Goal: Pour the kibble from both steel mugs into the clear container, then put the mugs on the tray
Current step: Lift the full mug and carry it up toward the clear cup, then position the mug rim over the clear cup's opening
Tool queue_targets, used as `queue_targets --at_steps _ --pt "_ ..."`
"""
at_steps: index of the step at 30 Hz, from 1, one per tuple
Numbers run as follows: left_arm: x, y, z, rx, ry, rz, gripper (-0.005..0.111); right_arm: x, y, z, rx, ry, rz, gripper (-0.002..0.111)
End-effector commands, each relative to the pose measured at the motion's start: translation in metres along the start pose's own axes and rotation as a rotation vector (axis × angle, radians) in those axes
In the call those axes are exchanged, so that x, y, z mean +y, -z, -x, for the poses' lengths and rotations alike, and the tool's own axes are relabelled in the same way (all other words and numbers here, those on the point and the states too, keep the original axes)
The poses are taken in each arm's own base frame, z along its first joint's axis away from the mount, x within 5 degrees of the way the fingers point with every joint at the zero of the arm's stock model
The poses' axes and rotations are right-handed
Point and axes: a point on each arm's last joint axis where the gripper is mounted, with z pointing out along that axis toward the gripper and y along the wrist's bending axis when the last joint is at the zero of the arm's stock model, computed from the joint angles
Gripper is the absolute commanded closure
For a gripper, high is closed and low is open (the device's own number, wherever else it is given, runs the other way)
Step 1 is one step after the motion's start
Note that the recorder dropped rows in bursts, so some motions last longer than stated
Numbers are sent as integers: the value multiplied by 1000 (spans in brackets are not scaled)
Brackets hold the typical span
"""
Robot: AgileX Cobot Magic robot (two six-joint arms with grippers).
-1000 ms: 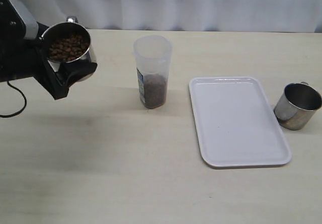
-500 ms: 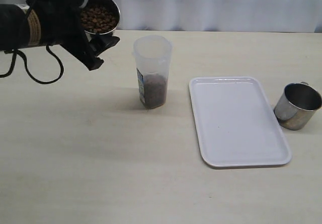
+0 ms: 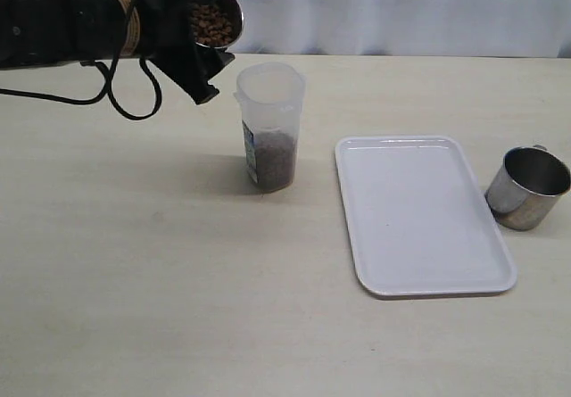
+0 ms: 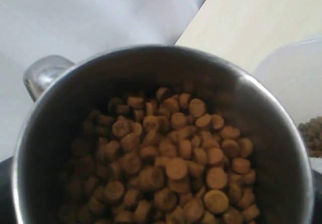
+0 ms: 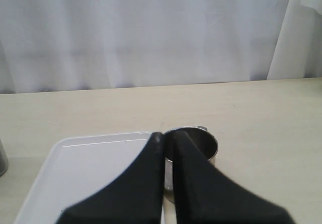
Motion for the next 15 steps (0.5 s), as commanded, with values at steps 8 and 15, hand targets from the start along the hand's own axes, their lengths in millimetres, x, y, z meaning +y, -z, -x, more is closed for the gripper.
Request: queue_targets --at_steps 8,15 --pt "-12 0 31 45 -237 69 107 0 0 1 -11 7 2 104" --pt "-18 -9 27 95 -313 79 107 0 0 1 -11 7 2 104"
